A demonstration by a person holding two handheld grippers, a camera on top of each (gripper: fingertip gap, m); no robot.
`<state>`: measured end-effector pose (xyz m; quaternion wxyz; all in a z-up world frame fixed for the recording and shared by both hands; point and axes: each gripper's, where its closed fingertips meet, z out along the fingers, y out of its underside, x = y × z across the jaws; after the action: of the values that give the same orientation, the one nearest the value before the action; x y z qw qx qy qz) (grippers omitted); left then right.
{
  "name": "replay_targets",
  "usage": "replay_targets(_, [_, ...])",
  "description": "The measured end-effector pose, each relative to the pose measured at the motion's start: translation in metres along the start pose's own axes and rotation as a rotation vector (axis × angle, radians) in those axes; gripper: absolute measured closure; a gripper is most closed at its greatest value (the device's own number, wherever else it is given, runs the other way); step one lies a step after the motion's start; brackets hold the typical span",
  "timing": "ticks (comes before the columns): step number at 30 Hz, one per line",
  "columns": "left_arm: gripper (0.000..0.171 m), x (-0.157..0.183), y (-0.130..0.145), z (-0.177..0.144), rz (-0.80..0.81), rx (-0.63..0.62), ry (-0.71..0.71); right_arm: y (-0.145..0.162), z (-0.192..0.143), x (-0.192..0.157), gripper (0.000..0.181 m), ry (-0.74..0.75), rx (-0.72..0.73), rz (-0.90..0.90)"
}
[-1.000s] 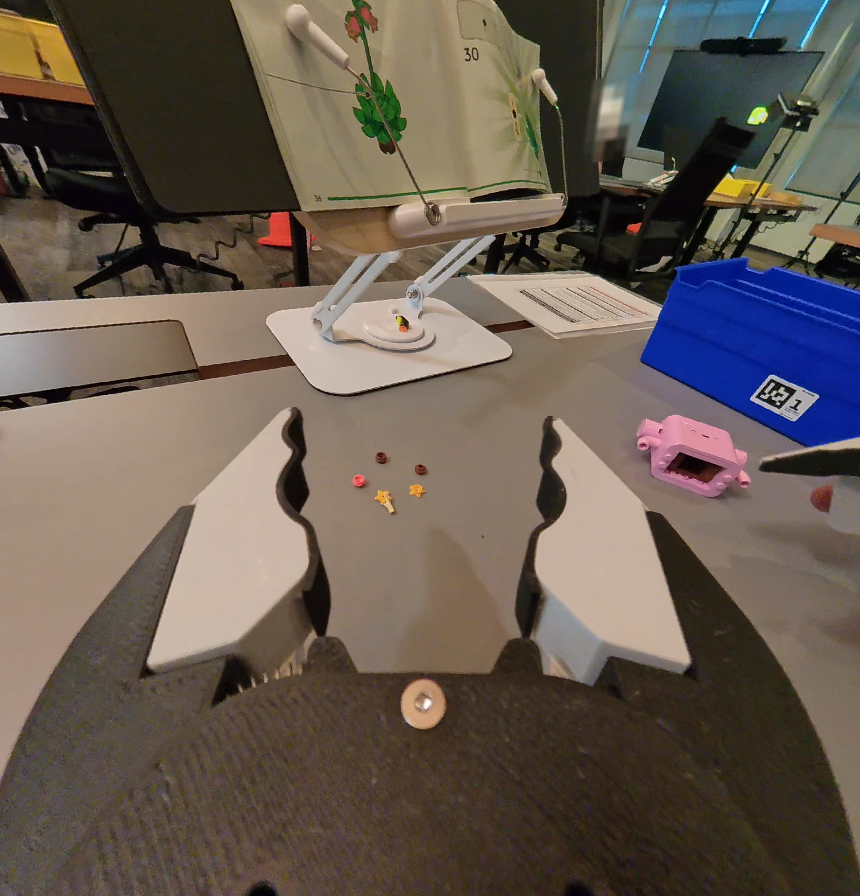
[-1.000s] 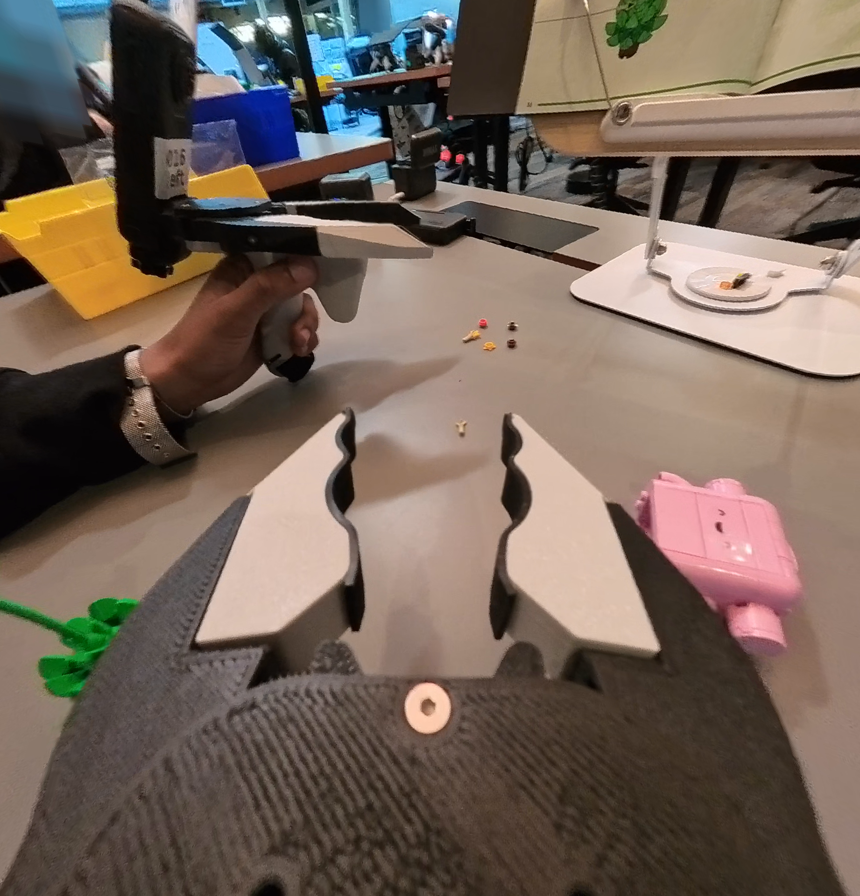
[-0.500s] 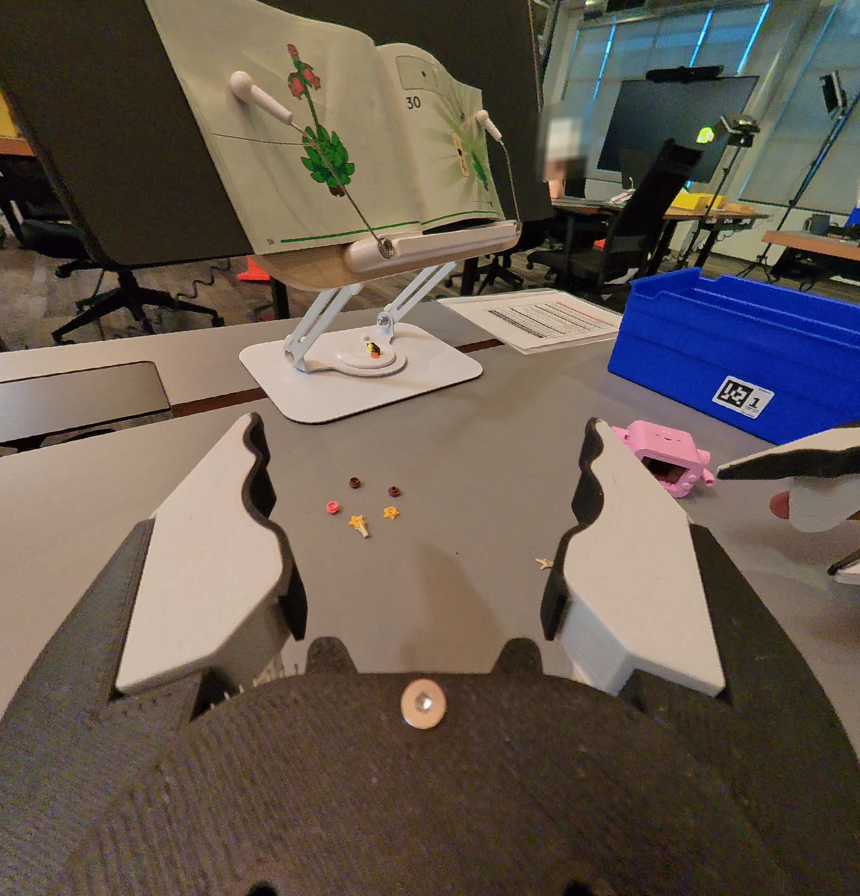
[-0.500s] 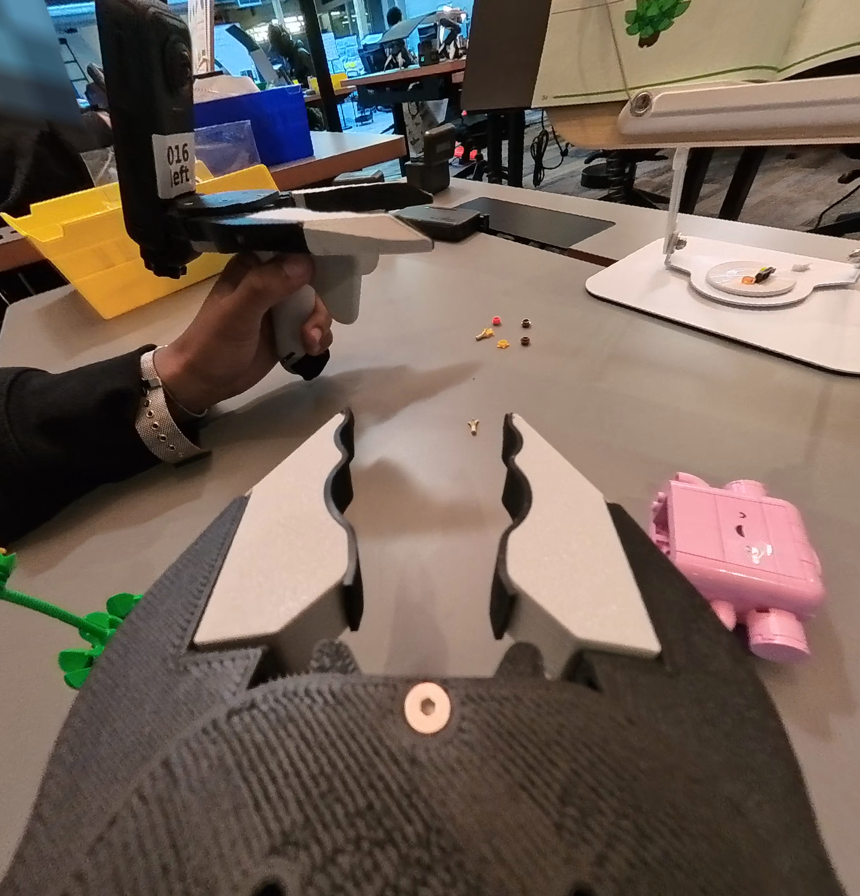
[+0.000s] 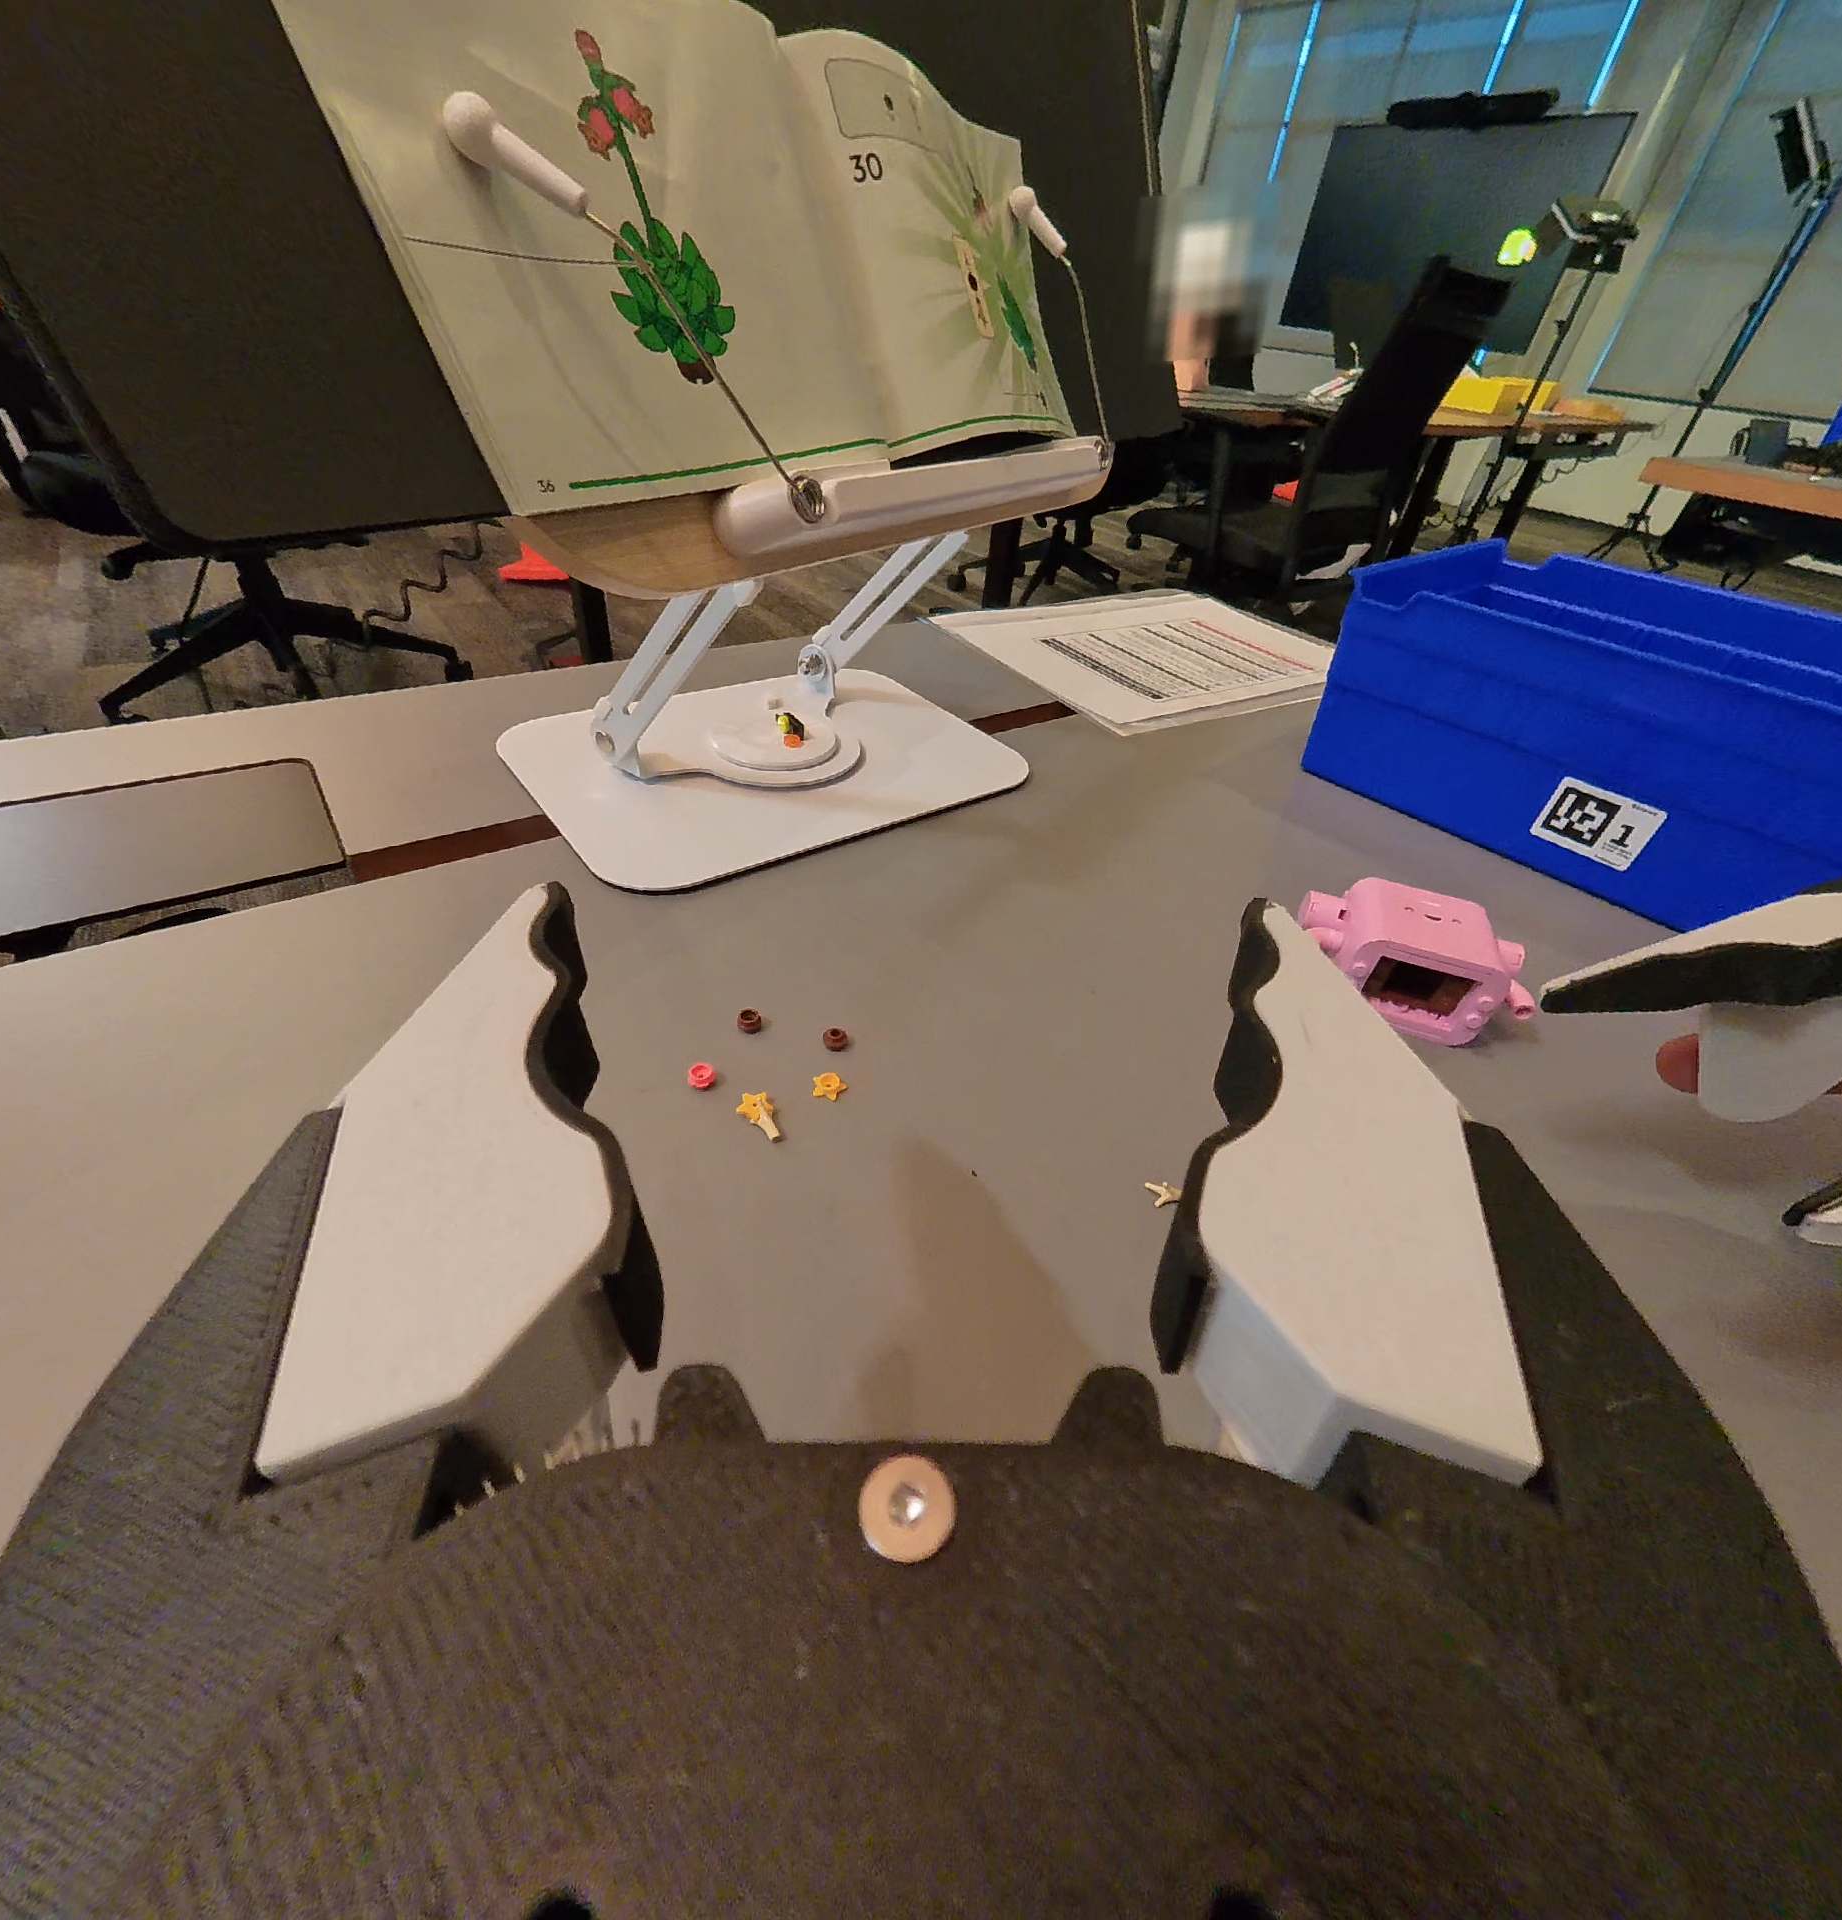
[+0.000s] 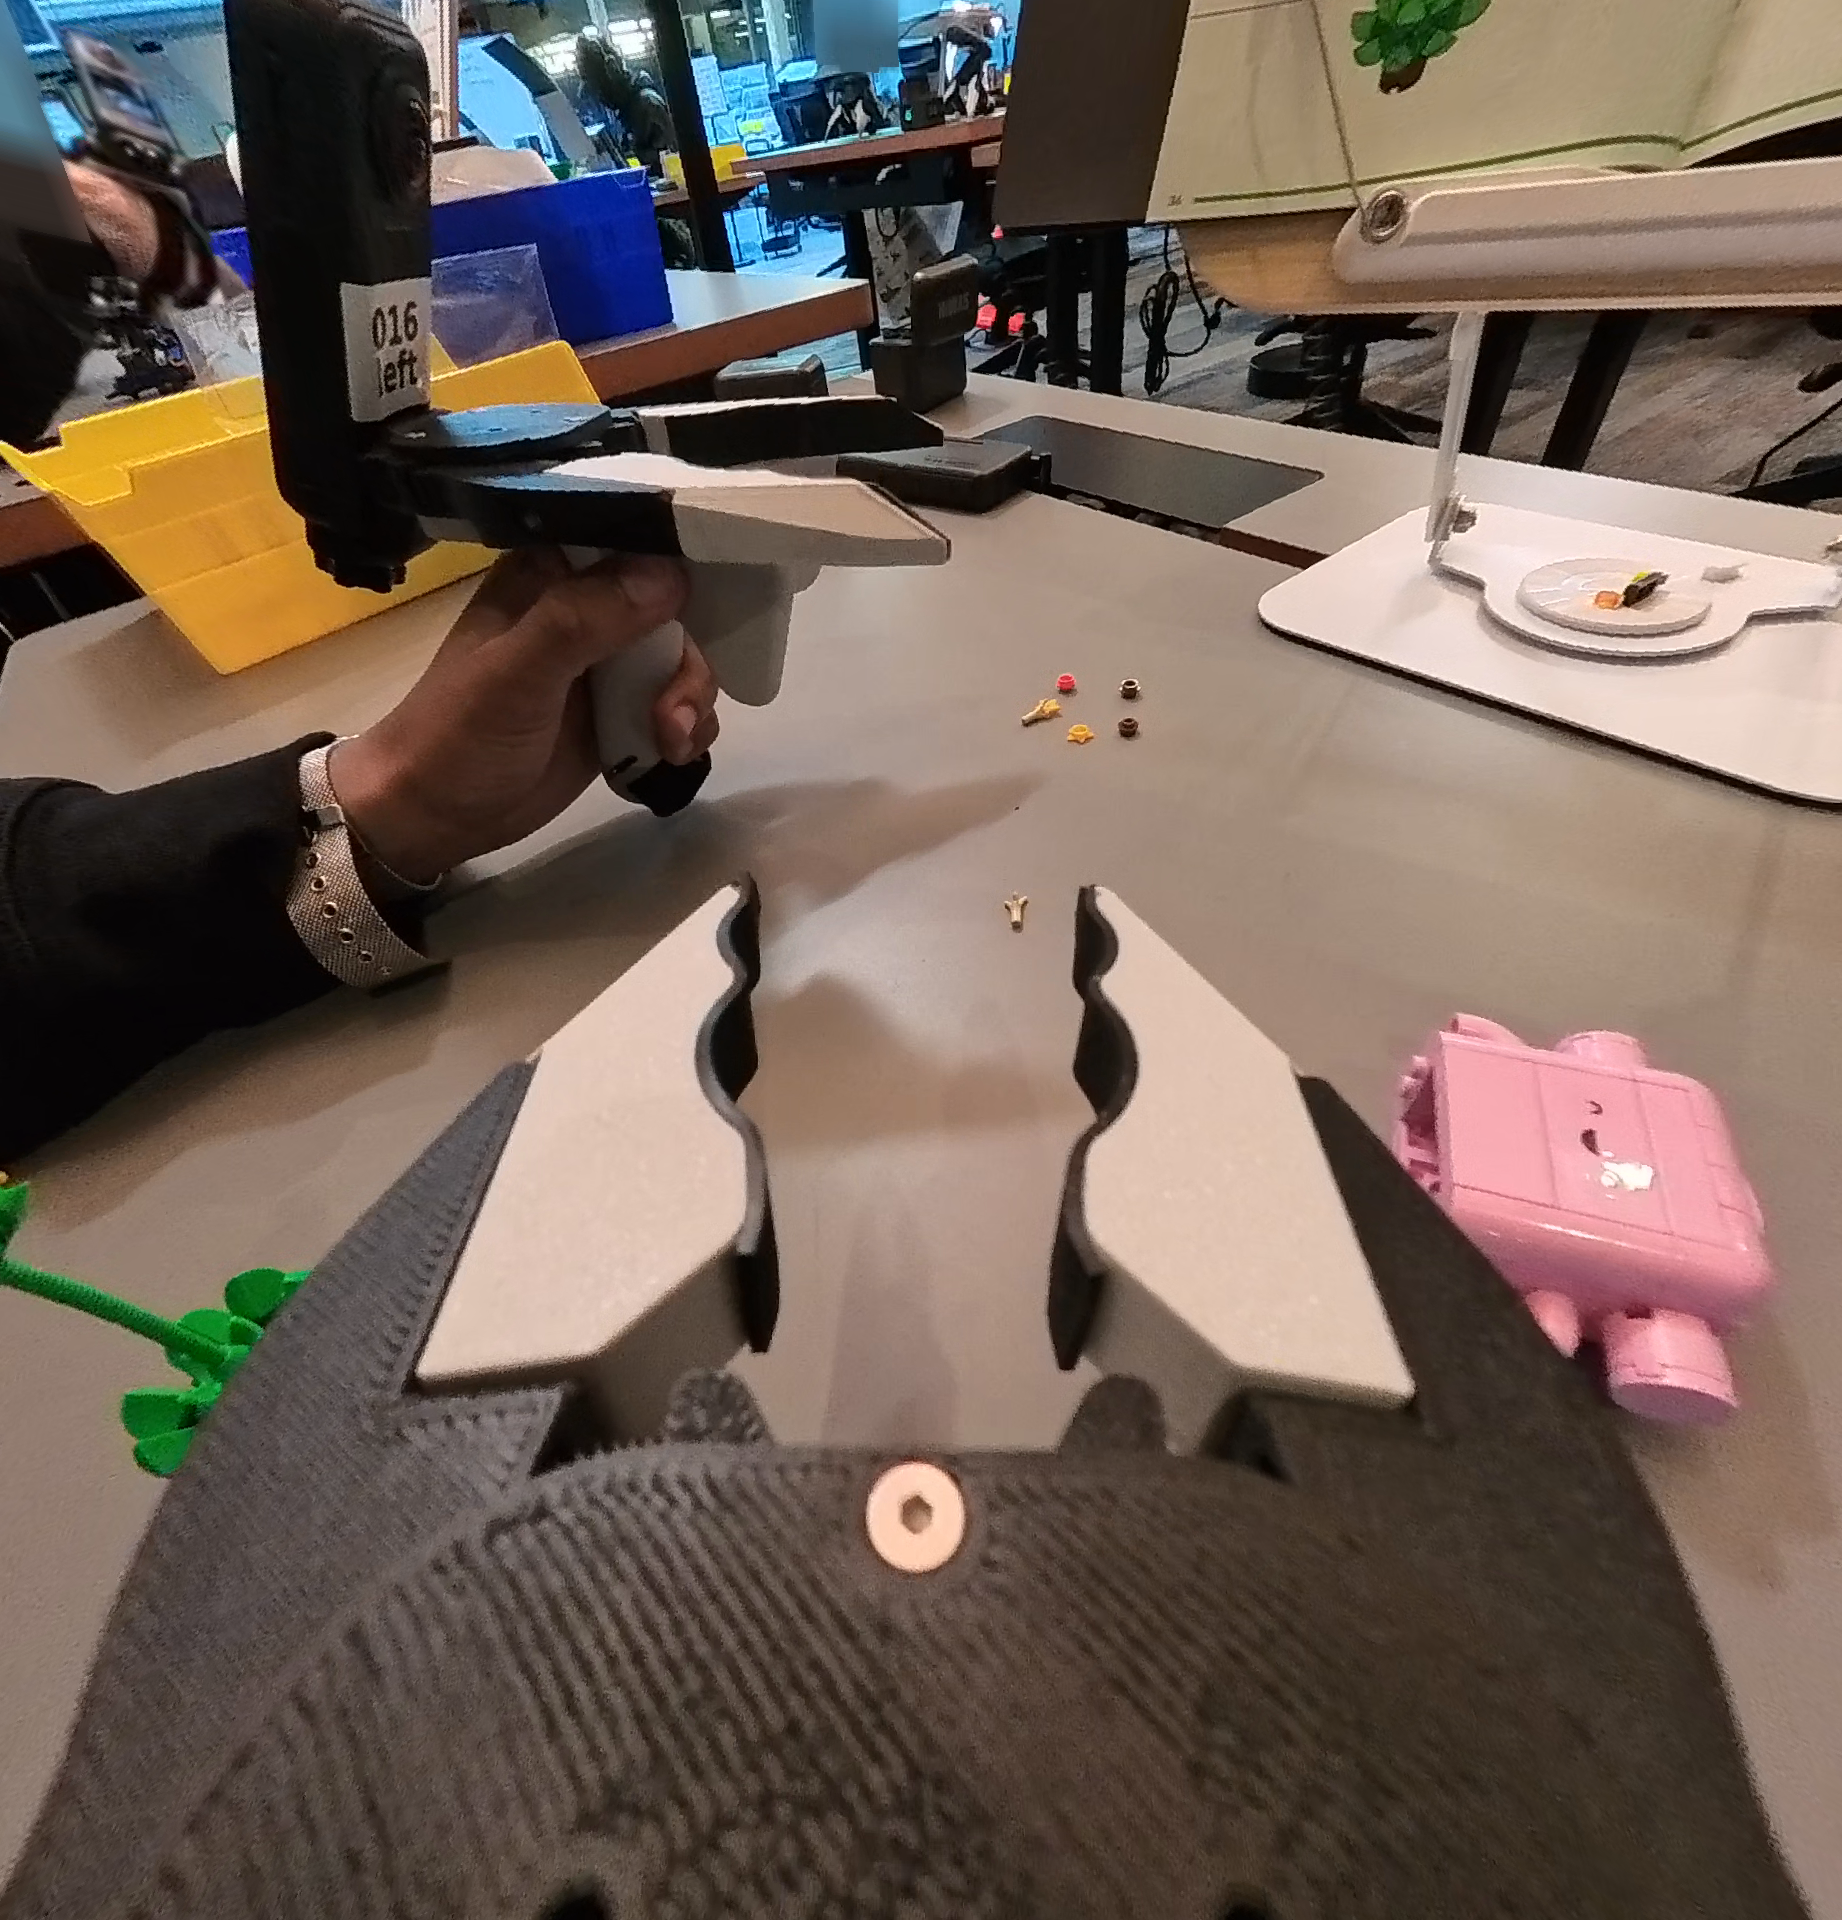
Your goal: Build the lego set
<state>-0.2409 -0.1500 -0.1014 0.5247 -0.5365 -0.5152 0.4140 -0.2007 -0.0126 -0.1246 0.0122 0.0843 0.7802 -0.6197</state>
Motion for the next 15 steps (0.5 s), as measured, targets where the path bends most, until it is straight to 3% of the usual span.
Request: replay_targets(15, [0.052, 0.0011, 0.002, 0.0013, 0.01, -0.007, 0.0, 0.0012, 0.0011, 0.0002, 0.123, 0.002, -0.01, -0.002])
